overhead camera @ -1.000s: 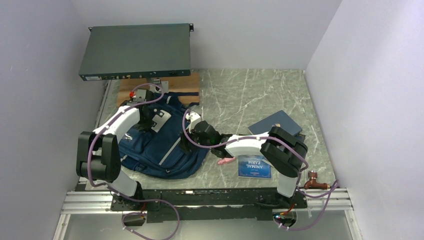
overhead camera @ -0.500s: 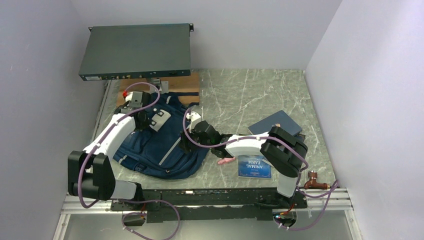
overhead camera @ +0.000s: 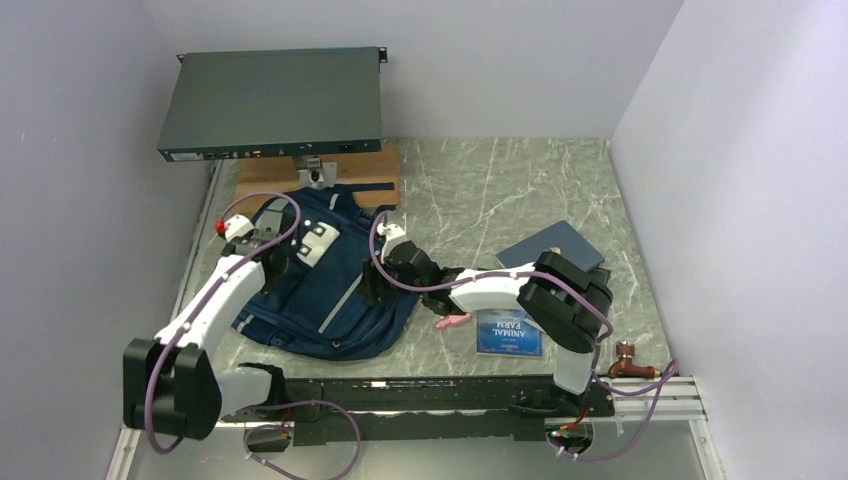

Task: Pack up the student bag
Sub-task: Unzip the student bag at the center of the board.

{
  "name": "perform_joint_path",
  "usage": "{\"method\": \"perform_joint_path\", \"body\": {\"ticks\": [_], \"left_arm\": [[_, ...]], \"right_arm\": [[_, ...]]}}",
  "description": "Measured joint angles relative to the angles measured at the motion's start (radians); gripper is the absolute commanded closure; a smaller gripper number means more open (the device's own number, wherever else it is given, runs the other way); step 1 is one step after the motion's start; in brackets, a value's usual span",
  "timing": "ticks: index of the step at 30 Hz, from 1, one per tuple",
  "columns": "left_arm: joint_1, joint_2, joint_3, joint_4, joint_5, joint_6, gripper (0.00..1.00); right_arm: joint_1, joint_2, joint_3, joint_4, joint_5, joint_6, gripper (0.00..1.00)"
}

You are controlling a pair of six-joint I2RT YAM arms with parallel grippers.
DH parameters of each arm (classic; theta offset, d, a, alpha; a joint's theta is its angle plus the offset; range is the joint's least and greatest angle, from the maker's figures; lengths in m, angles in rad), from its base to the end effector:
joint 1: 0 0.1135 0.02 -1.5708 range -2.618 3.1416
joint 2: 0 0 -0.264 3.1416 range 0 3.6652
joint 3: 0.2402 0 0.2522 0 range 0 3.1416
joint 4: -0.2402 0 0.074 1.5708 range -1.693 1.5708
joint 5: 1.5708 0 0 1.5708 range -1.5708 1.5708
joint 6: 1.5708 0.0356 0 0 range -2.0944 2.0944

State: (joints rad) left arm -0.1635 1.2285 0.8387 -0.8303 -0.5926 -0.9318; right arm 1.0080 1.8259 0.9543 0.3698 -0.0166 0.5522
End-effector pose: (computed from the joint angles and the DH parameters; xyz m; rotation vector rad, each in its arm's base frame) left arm 0.2167 -0.0156 0.2274 -1.0664 2.2759 0.4226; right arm 0.2056 0.3270 0.1674 -0.5125 2.1615 0.9380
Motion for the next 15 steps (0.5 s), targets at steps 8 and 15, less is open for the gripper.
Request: {"method": "perform_joint_path", "body": {"ticks": [8, 15], "left_arm": [[0.003, -0.155, -0.065, -0.051, -0.014, -0.172, 1.0], [0.044, -0.232, -0.156, -0.079, 0.033, -0.28, 1.0]], "right_arm": [[-0.006, 0.007, 0.0, 0.007, -0.014, 0.029, 0.44], [-0.006, 0.008, 0.0, 0.008, -0.027, 0.041, 0.44]]}}
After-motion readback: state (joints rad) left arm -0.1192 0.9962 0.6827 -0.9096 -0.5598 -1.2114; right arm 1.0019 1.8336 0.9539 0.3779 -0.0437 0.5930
